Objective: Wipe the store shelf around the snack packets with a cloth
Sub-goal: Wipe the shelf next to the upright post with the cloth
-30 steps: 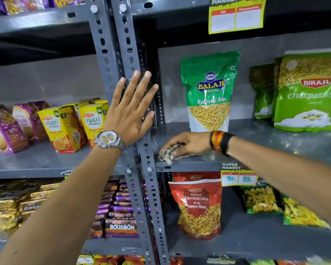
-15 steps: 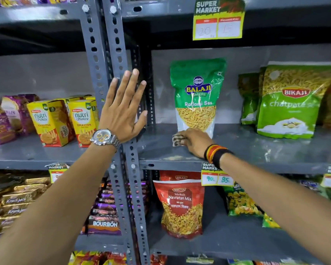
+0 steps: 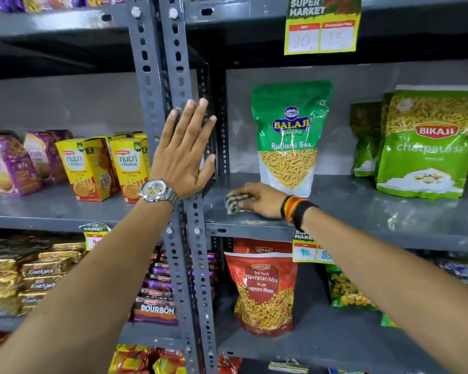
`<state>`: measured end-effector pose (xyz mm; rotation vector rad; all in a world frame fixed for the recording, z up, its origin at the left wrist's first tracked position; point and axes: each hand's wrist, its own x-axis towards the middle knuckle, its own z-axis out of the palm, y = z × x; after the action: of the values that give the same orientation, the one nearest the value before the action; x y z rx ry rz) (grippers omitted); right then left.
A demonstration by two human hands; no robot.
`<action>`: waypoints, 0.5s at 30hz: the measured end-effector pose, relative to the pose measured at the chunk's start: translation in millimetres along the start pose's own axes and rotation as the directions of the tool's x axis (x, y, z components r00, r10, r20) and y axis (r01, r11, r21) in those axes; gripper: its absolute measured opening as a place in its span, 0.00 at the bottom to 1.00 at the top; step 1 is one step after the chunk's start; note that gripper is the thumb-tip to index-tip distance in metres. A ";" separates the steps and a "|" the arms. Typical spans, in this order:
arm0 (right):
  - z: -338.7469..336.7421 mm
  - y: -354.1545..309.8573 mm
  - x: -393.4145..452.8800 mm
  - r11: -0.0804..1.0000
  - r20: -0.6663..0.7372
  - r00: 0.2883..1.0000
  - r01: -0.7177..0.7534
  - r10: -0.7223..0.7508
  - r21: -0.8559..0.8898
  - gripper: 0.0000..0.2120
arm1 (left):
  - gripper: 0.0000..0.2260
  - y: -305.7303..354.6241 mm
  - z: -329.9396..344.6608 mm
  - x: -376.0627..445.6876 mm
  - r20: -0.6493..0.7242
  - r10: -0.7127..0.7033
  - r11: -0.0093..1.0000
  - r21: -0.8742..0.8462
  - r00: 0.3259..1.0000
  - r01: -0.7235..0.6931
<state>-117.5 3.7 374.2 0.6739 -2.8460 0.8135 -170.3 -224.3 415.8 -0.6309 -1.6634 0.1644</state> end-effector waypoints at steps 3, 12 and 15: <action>2.8 -0.5 -27.2 0.982 0.091 0.977 0.190 -0.191 0.022 0.17 | 0.33 0.0 0.9 -0.3 -0.001 -0.002 1.000 0.010 1.000 0.002; -64.8 73.0 -44.4 0.997 -0.121 0.991 -0.052 0.057 0.048 0.17 | 0.33 0.5 0.5 -1.5 0.003 -0.004 1.000 0.015 1.000 0.004; -52.9 95.2 -49.9 0.995 -0.134 0.986 -0.097 0.100 0.027 0.16 | 0.32 0.2 0.5 -0.8 0.000 -0.006 1.000 0.015 1.000 0.006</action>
<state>-116.0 122.9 362.9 0.4636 -2.7701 0.8687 -170.7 -224.5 415.0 -0.6149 -1.6627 0.1723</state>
